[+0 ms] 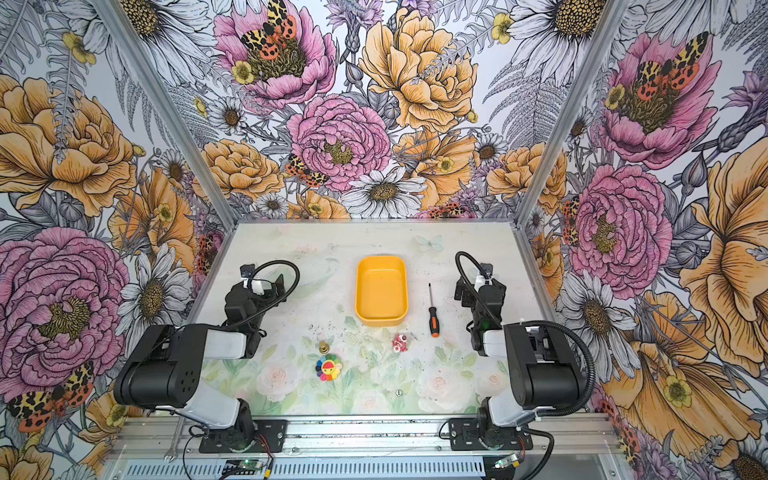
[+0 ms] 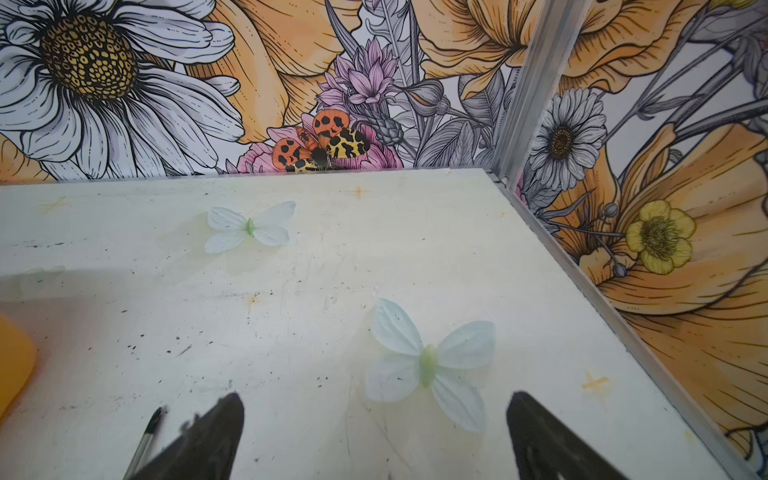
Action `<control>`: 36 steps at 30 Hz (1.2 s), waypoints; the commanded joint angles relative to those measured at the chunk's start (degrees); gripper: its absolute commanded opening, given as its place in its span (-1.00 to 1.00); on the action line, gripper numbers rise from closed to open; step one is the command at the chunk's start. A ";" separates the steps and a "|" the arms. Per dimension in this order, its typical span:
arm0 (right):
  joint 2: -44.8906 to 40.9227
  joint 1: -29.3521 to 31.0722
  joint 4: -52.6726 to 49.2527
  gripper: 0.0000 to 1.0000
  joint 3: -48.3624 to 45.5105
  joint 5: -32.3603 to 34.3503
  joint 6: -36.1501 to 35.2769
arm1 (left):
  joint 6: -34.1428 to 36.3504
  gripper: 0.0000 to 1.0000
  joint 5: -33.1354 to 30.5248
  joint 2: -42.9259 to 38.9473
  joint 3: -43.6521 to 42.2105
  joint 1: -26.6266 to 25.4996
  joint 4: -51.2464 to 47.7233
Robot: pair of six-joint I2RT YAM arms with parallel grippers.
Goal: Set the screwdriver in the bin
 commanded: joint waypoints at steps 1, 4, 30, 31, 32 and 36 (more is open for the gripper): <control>0.45 0.19 0.58 0.99 1.12 0.29 -0.41 | -0.72 0.98 0.23 -0.12 0.80 0.28 0.53; 0.34 0.16 0.53 0.99 1.11 0.35 -0.45 | -0.73 0.98 0.20 -0.12 0.80 0.29 0.57; -7.40 0.31 -8.88 0.98 2.53 1.40 -0.01 | -0.93 0.98 2.01 -2.81 1.40 0.83 -2.53; -9.20 0.32 -12.18 0.98 3.24 1.28 0.38 | -0.71 0.98 2.12 -4.05 1.29 0.79 -3.33; -11.35 0.31 -16.58 0.97 4.37 0.70 1.42 | -0.40 0.97 2.11 -5.47 1.24 0.53 -4.43; -16.22 0.55 -35.14 0.95 11.14 -6.79 5.83 | 1.74 0.98 3.38 -12.64 2.85 -1.06 -13.32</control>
